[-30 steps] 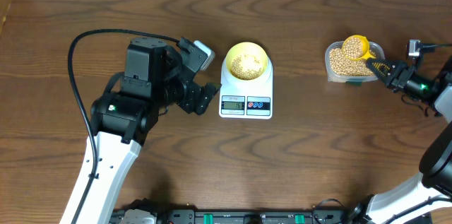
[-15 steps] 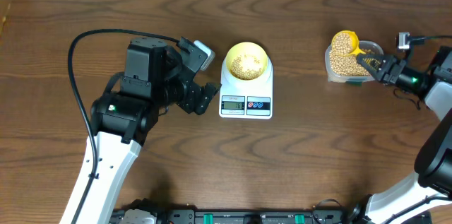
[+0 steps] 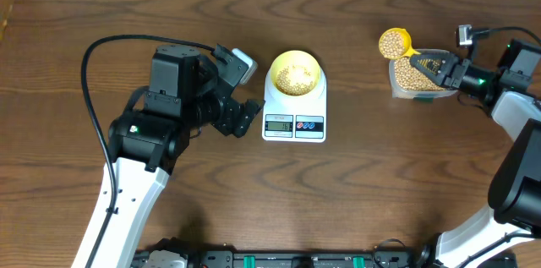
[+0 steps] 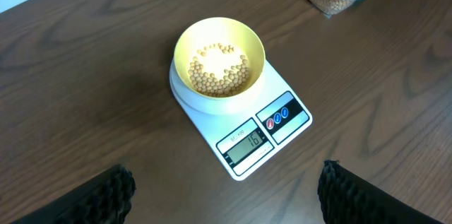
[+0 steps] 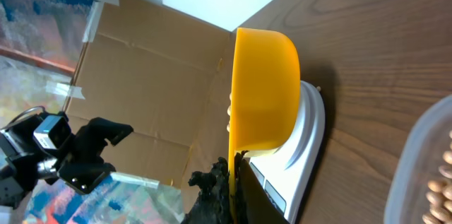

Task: Scoop item into bowl and weigh 50g on scale
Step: 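Lift the filled scoop out of the tub with the right gripper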

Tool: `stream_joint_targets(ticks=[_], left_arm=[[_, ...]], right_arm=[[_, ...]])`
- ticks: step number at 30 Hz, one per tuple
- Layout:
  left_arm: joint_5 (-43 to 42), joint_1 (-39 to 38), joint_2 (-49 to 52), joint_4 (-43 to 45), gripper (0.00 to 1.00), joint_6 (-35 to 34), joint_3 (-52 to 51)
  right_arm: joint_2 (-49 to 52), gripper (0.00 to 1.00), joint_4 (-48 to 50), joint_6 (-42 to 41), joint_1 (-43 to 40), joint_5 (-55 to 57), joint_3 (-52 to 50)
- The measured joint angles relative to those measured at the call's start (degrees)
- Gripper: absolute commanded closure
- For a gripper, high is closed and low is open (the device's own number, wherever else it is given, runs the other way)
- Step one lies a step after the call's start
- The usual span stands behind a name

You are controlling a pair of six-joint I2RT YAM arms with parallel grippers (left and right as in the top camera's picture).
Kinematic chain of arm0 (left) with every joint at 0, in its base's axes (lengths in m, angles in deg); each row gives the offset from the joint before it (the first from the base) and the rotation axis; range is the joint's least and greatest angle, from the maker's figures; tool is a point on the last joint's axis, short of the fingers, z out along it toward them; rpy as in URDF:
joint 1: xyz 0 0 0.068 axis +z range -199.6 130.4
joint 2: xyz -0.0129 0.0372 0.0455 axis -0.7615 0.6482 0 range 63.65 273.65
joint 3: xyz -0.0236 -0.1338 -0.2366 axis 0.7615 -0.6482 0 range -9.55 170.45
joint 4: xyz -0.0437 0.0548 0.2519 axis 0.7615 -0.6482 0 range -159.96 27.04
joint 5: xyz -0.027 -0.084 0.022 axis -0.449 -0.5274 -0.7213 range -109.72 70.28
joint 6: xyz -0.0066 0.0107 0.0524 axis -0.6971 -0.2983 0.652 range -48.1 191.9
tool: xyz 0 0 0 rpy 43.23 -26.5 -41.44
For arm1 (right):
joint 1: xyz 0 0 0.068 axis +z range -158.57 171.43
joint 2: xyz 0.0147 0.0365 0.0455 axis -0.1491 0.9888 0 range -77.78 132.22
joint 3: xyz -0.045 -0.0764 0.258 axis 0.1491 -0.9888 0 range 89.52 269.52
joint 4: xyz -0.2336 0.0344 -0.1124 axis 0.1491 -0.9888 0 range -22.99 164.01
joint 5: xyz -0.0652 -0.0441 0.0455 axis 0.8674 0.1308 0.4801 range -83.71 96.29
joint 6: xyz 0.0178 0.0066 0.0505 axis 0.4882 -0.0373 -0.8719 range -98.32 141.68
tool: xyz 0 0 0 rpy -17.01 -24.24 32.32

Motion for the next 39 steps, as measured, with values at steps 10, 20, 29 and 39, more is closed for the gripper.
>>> stream_joint_targets(ticks=[10,20,29,39], left_arm=[[0.0,0.0,0.0,0.0,0.15,0.0,0.0],[0.0,0.0,0.0,0.0,0.15,0.0,0.0],[0.0,0.0,0.0,0.0,0.15,0.0,0.0],[0.0,0.0,0.0,0.0,0.15,0.0,0.0]], right_arm=[[0.0,0.99,4.5,-5.0,2.7,1.2,0.0],[0.0,0.99,9.8,-9.0,6.8,2.9,0.0],[0.0,0.99,14.9,-13.5,10.4,4.2,0.0],[-0.1,0.99,15.2,-14.9,13.3,5.9,0.0]])
